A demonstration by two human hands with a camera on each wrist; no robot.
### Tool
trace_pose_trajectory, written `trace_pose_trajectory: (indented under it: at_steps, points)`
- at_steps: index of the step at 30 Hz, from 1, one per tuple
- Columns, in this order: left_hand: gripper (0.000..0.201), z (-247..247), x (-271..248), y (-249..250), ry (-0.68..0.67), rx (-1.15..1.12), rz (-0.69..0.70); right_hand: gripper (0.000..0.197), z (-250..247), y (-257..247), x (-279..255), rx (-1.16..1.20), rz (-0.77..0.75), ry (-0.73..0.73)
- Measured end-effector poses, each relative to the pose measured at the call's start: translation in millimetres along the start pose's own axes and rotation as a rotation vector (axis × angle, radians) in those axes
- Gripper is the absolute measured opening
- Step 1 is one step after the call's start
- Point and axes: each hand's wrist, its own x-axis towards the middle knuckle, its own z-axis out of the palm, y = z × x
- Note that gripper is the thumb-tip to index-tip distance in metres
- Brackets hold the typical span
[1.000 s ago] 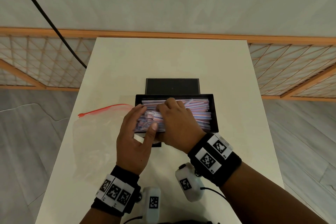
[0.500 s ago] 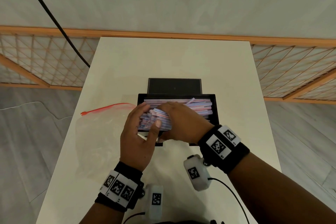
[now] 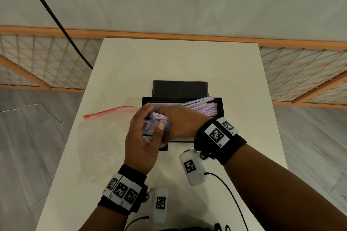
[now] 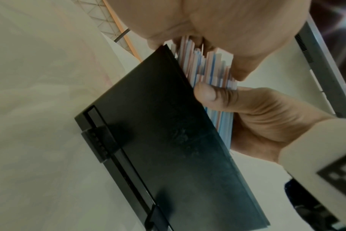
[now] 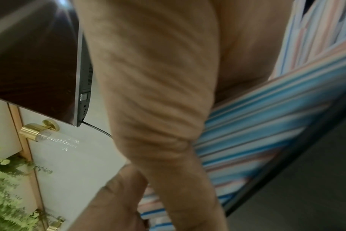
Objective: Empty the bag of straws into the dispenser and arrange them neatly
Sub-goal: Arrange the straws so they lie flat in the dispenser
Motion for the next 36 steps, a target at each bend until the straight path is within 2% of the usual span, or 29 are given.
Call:
trace_pose_trajectory:
  at_steps: [4, 7, 14, 20, 27, 30, 33, 36]
  points:
    - [0.053, -1, 2, 0, -0.019, -0.017, -0.010, 0.073, -3, -6, 2, 0.007, -0.012, -0.006]
    - [0.055, -2, 5, -1, -0.033, -0.030, -0.018, 0.076, -5, -9, 4, -0.014, -0.009, 0.017]
    - [0.067, -3, 4, -8, -0.039, 0.022, 0.001, 0.072, 0, -13, 8, -0.104, 0.007, 0.042]
    - [0.088, -2, 2, -9, -0.030, 0.011, -0.013, 0.061, 6, -18, 4, -0.127, 0.041, 0.092]
    - [0.086, -1, 0, -12, 0.003, -0.015, -0.075, 0.058, 11, -22, 6, -0.212, 0.056, 0.155]
    - [0.076, -1, 0, -14, -0.006, -0.020, -0.093, 0.064, 13, -23, 6, -0.165, 0.056, 0.142]
    - [0.079, 0, 0, -13, -0.018, -0.022, -0.110, 0.070, 13, -21, 4, -0.121, 0.053, 0.118]
    - [0.081, 0, -1, -12, -0.025, -0.046, -0.117, 0.073, 14, -20, 2, -0.174, 0.060, 0.137]
